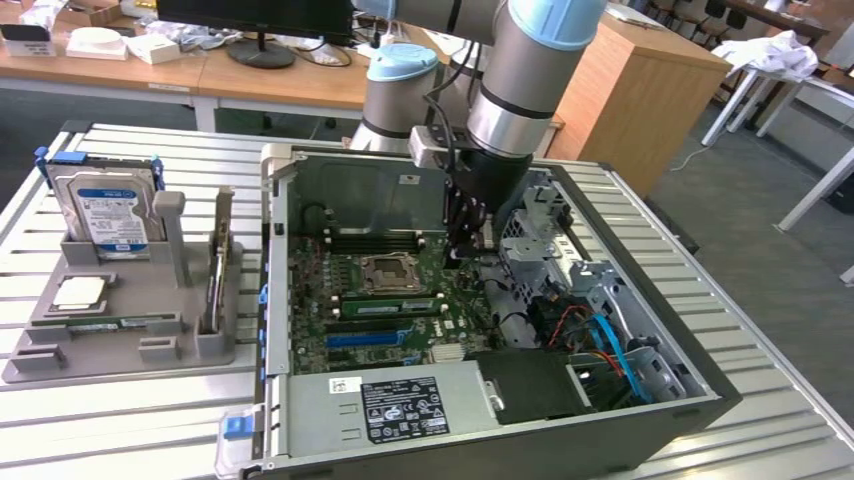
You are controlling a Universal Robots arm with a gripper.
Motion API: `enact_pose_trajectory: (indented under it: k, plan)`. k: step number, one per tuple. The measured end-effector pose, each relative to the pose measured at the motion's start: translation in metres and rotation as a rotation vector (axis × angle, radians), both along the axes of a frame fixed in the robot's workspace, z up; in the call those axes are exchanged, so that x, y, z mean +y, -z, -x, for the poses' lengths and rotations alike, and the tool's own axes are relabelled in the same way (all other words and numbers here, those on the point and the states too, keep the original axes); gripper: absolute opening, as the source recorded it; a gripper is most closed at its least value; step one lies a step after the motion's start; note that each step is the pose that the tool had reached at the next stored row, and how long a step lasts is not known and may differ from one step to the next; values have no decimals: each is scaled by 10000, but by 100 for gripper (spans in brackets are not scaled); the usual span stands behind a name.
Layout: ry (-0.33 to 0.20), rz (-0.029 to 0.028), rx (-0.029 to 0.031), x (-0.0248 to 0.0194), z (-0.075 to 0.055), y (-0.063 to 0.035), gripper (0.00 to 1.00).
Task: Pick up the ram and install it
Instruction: 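Press down the ram until it locks into place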
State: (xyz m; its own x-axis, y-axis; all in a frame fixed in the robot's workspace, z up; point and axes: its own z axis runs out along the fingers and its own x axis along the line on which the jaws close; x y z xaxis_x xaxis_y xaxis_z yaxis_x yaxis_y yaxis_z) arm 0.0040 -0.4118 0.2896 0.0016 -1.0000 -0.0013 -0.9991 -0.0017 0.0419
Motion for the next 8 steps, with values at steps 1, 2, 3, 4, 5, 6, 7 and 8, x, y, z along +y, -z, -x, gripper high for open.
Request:
enact_pose_trajectory:
  k: [1,2,3,4,5,6,7,8]
  plan:
    - [0,1,0,0,0,7,10]
    - [0,0,0,0,0,15,10]
    - [0,0,0,0,0,22,10]
    - [0,0,0,0,0,30,10]
    - [0,0,0,0,0,38,10]
    - [0,0,0,0,0,46,10]
    - [1,1,0,0,0,53,10]
    - [0,0,0,0,0,62,10]
